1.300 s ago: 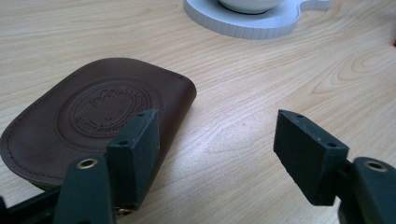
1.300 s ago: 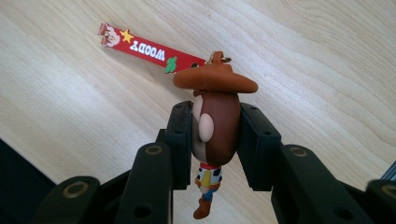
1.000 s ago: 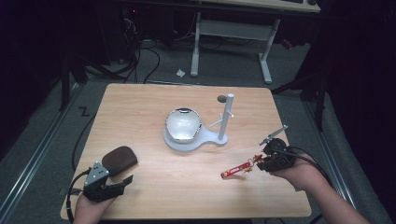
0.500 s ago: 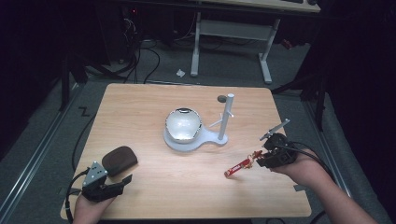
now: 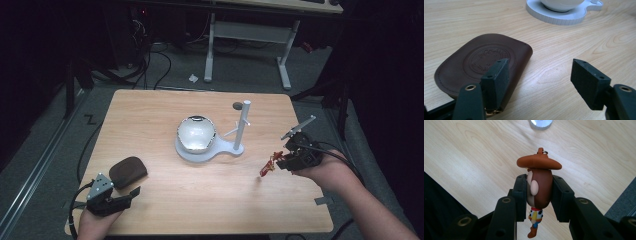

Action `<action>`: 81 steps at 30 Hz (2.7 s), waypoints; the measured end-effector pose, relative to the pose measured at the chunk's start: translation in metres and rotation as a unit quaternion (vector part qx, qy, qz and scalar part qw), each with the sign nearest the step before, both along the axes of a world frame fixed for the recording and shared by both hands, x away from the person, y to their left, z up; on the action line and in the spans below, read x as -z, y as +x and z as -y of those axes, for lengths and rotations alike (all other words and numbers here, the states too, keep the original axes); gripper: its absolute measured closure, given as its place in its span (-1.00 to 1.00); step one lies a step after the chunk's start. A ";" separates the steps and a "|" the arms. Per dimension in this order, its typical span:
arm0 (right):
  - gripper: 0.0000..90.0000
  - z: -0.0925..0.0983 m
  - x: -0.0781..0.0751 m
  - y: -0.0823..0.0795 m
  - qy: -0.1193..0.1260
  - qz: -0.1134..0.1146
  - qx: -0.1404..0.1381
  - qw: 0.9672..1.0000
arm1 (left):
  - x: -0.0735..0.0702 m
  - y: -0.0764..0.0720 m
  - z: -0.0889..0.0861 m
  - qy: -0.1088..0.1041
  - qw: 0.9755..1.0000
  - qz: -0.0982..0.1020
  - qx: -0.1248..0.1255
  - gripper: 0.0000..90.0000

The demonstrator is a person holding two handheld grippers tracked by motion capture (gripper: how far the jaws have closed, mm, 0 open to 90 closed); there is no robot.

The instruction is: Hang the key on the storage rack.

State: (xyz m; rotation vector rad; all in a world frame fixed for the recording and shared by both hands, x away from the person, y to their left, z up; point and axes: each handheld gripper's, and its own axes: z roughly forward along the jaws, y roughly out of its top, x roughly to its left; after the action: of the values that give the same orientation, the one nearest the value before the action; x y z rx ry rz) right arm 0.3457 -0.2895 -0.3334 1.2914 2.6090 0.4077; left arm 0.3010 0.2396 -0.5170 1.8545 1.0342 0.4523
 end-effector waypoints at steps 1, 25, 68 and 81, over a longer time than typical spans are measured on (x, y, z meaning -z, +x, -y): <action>0.51 0.001 -0.001 0.002 -0.001 0.005 -0.011 1.000 | 0.000 0.000 -0.001 -0.001 1.000 0.001 -0.002 -0.30; 0.51 -0.015 -0.015 0.027 0.004 0.016 -0.019 1.000 | -0.007 0.000 -0.039 -0.024 0.997 0.016 -0.078 -0.35; 0.51 -0.054 -0.057 0.056 0.004 0.031 -0.038 0.999 | -0.002 0.002 -0.054 -0.044 0.995 0.003 -0.085 -0.36; 0.51 -0.058 -0.063 0.057 0.005 0.037 -0.038 0.999 | -0.002 0.002 -0.052 -0.043 0.996 0.001 -0.081 -0.36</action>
State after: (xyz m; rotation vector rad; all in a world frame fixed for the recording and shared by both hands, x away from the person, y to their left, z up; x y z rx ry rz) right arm 0.4027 -0.2316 -0.2705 1.1587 2.6035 0.4728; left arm 0.3030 0.2920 -0.5154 1.7010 1.1895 0.4982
